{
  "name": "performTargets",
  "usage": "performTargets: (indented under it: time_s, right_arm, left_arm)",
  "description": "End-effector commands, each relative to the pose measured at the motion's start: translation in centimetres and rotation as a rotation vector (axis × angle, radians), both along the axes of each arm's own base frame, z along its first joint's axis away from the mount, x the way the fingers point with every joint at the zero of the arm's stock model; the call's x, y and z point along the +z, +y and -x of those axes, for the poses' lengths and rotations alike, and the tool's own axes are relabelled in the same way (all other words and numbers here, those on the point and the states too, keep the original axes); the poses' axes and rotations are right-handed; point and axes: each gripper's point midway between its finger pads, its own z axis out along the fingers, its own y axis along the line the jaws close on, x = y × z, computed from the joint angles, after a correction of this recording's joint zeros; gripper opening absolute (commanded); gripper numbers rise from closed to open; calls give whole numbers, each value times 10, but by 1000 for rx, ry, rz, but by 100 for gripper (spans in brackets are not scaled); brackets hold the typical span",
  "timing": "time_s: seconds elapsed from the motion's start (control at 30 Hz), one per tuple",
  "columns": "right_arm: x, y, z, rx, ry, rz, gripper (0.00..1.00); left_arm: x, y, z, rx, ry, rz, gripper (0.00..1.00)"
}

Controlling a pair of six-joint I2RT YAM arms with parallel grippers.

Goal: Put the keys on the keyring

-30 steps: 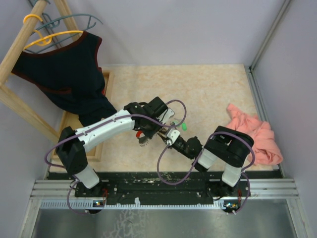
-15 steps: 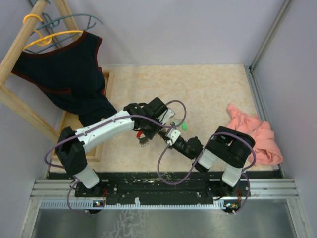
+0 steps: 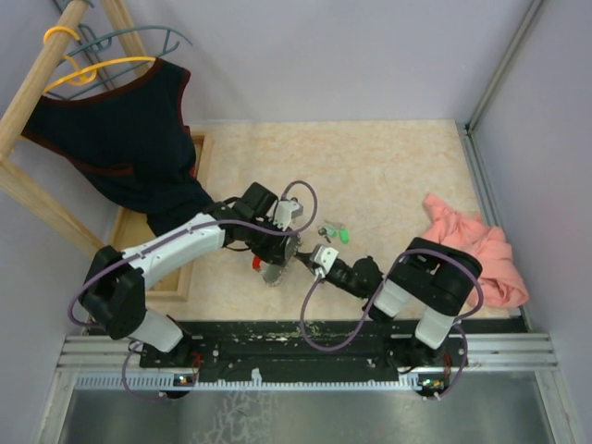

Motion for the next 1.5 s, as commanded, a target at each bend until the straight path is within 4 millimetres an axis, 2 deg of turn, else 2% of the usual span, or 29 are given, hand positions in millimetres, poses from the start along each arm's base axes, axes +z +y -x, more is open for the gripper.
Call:
performTargets:
  time_s: [0.0, 0.13, 0.23, 0.33, 0.53, 0.67, 0.77, 0.9, 1.07, 1.27, 1.47]
  right_arm:
    - [65, 7, 16, 107, -139, -187, 0]
    - [67, 5, 13, 135, -121, -199, 0]
    - [63, 3, 9, 155, -89, -196, 0]
    - [69, 0, 5, 161, -92, -192, 0]
    - [63, 5, 2, 216, -33, -150, 0]
    - [58, 10, 1, 237, 1, -122, 0]
    - [48, 13, 0, 244, 45, -85, 0]
    - [37, 12, -3, 230, 77, -62, 0]
    - [32, 14, -5, 242, 86, -52, 0]
    - [26, 16, -4, 258, 101, -30, 0]
    - [25, 17, -2, 278, 91, -15, 0]
  left_arm:
    - [15, -21, -11, 13, -10, 230, 27]
    - [13, -23, -12, 38, -2, 316, 39]
    - [17, -21, -20, 61, -54, 399, 44]
    - [14, -16, -25, 90, -122, 459, 52]
    - [34, -6, -32, 118, -335, 638, 59]
    - [44, 0, -29, 97, -464, 725, 59]
    - [47, 2, -24, 53, -534, 763, 54]
    - [53, 4, -15, -28, -623, 797, 51]
    - [53, 4, -3, -148, -722, 807, 51]
    - [47, -1, 4, -278, -763, 788, 53]
    - [38, -13, 7, -384, -735, 802, 50]
